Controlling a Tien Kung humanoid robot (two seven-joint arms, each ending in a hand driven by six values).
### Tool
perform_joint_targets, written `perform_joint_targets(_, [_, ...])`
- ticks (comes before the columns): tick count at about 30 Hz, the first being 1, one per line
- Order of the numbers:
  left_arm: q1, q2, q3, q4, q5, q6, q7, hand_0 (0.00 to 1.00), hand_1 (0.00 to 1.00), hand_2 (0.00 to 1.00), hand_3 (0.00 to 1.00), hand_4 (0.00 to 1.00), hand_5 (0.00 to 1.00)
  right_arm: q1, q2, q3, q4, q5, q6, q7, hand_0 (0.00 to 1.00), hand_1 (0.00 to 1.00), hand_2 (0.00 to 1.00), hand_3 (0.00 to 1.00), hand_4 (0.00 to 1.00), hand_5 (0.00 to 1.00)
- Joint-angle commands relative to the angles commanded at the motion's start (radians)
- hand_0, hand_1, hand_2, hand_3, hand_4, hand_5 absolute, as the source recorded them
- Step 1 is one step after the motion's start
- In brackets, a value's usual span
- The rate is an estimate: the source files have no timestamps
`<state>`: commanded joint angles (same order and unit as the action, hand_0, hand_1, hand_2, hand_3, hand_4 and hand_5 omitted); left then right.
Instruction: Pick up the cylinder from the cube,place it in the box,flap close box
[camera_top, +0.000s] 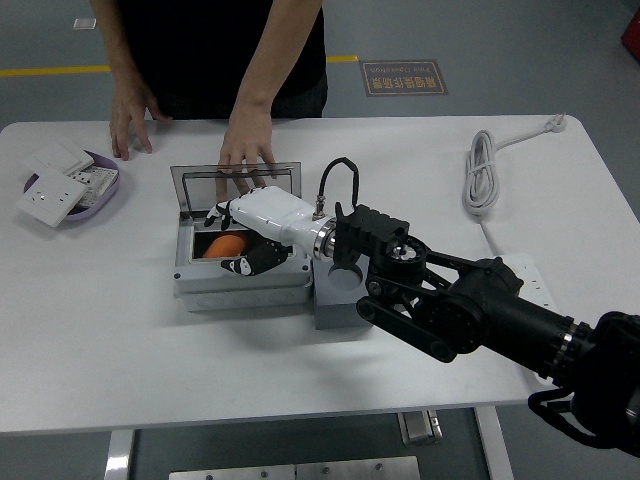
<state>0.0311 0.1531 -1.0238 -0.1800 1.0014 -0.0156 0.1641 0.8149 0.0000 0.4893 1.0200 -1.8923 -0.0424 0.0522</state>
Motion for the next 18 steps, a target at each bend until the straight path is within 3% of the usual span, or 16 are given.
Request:
perform_joint_targets(4, [0.006,-0.002,-0.001,0.0,-0.004,0.001,-0.001,0.616,0.603,0.601,0.587,0.657,0.203,-0.01,-0.022,0.032,0.056,0.096,0.04,0.0,0.791,0.688,0.705,0.784,0.806,0.362])
perform_joint_targets(10, [0.015,-0.002,-0.015,0.0,0.006,0.001,0.003,0.616,0.602,0.6,0.587,0.657,0.203,0.021,-0.113,0.12,0.138,0.252,0.085,-0.001,0.783,0.681,0.699,0.779,0.809,0.37])
perform_joint_targets(18, [0.01,0.0,-0.01,0.0,0.004,0.001,-0.001,0.616,0.601,0.6,0.587,0.657,0.203,0.091,-0.181,0.192,0.057,0.352,0.079,0.02,0.775,0.675,0.693,0.77,0.802,0.364])
